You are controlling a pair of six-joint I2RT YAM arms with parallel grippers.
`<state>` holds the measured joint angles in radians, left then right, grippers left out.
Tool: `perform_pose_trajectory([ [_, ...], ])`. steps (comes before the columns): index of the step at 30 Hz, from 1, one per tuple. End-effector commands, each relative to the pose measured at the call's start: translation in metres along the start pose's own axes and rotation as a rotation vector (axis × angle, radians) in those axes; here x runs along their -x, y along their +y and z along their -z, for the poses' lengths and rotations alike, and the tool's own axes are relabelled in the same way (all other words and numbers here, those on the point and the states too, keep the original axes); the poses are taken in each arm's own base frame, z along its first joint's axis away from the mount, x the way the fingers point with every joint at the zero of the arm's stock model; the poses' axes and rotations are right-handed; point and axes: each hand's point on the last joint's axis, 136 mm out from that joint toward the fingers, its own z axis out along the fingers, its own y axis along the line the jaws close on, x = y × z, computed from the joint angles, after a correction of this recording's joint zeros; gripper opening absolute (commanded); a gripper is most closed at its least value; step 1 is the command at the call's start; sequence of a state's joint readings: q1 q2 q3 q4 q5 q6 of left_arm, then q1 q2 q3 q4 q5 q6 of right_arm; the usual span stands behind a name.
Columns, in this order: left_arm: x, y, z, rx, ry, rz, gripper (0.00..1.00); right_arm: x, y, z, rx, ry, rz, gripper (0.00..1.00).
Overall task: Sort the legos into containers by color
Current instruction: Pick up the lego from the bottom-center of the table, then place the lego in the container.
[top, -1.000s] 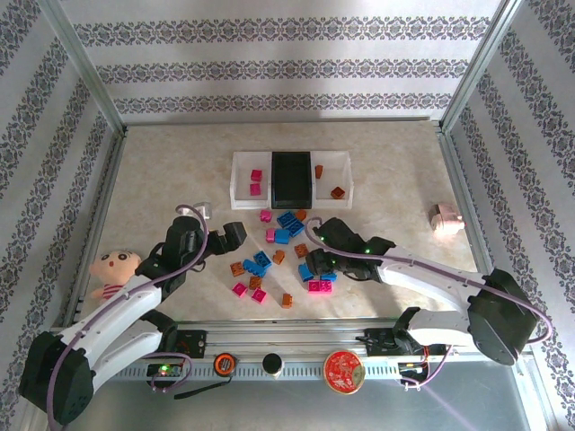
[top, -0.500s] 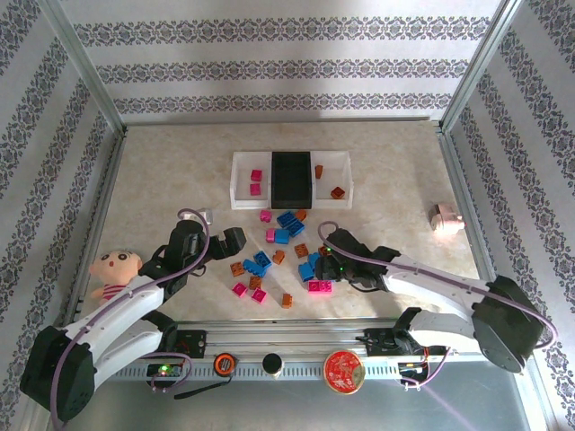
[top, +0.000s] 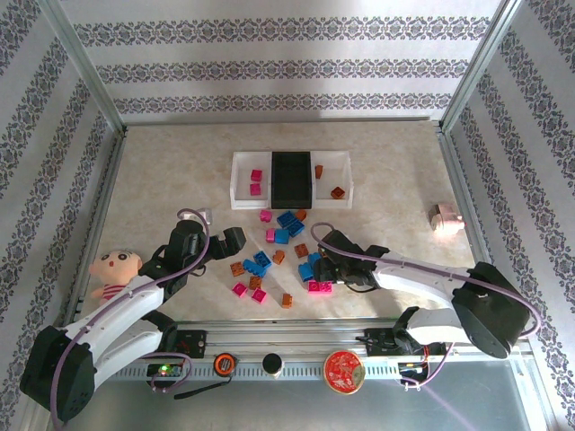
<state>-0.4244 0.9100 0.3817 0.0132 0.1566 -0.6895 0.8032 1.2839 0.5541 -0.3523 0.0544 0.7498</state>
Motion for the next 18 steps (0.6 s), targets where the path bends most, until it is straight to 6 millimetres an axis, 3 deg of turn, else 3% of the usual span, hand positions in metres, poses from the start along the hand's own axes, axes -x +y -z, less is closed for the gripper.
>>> perform_pose_trajectory([
  [1, -0.003, 0.003, -0.002, 0.013, 0.004, -0.005, 1.0, -0.005, -0.012, -0.002, -0.061, 0.008, 0.013, 0.54],
  [6, -0.004, 0.004, -0.003, 0.018, 0.009, -0.005, 1.0, 0.003, -0.013, 0.006, -0.045, -0.028, 0.011, 0.41],
  [10, -0.004, 0.004, -0.002, 0.021, 0.007, -0.008, 1.0, 0.024, -0.009, 0.031, -0.022, -0.106, 0.043, 0.33],
  [12, -0.002, 0.004, -0.001, 0.024, 0.004, -0.009, 1.0, 0.04, -0.004, 0.046, 0.013, -0.163, 0.047, 0.3],
  [18, 0.003, 0.001, 0.001, 0.021, -0.007, -0.007, 1.0, 0.124, 0.015, 0.084, 0.087, -0.346, 0.046, 0.28],
])
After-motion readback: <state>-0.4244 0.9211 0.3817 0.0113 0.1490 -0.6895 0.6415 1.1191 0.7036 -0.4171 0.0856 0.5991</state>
